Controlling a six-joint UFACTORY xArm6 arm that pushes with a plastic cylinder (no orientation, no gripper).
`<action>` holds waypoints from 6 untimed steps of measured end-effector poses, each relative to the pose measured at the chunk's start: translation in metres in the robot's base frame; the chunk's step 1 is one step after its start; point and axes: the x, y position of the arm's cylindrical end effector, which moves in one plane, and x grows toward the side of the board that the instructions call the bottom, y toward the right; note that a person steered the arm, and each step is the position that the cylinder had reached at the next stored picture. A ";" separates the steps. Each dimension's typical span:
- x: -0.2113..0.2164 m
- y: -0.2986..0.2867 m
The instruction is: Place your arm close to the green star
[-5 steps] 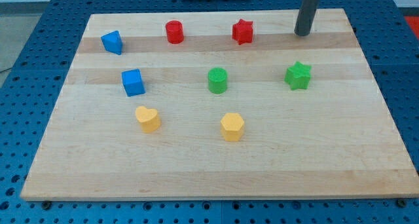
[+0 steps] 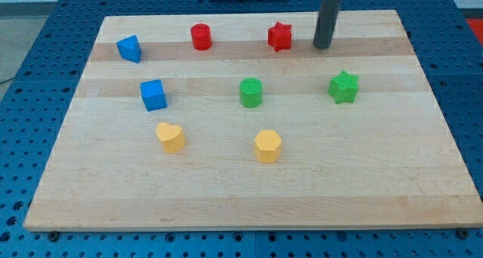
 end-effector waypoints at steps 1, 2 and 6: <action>-0.009 -0.016; -0.004 0.006; 0.113 -0.014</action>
